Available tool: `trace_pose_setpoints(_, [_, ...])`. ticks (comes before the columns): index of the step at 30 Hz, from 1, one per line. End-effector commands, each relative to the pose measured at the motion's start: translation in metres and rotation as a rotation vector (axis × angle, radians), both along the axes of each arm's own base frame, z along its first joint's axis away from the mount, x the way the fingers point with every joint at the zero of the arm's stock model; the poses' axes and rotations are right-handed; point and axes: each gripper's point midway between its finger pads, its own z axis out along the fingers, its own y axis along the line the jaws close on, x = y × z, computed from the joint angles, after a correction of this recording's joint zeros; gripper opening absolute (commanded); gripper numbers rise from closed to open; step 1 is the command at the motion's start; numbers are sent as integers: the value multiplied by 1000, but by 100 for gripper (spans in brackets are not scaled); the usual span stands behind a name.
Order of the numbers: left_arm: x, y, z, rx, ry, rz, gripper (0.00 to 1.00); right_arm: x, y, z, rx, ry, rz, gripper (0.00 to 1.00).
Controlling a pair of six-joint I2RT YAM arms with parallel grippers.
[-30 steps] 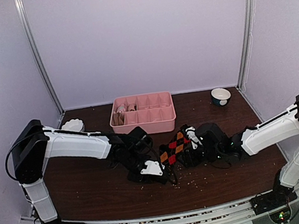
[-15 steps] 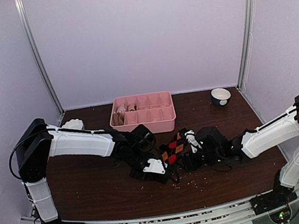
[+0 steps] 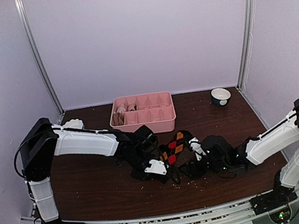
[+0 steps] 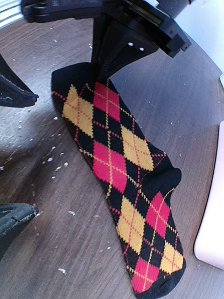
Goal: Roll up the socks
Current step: Roll the sock at the center of the board.
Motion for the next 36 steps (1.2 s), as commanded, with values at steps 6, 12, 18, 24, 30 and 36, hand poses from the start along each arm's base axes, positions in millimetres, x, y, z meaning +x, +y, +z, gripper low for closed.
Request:
trace_pose_setpoints(6, [-25, -2, 9, 7, 266, 65, 0, -30, 7, 32, 111, -245, 115, 67])
trace_pose_setpoints(12, [-29, 0, 16, 11, 419, 104, 0, -64, 23, 26, -41, -438, 219, 68])
trace_pose_setpoints(18, [-28, 3, 10, 37, 468, 112, 0, -84, 45, 0, -343, -627, 307, 67])
trace_pose_setpoints(24, [-25, 1, 8, 61, 476, 100, 0, -72, 50, -4, -580, -814, 274, 61])
trace_pose_setpoints(30, [-25, 1, 8, 68, 477, 90, 0, -73, 64, -13, -661, -880, 370, 54])
trace_pose_setpoints(36, [-23, 2, 7, 89, 479, 85, 0, -67, 70, -20, -707, -911, 435, 47])
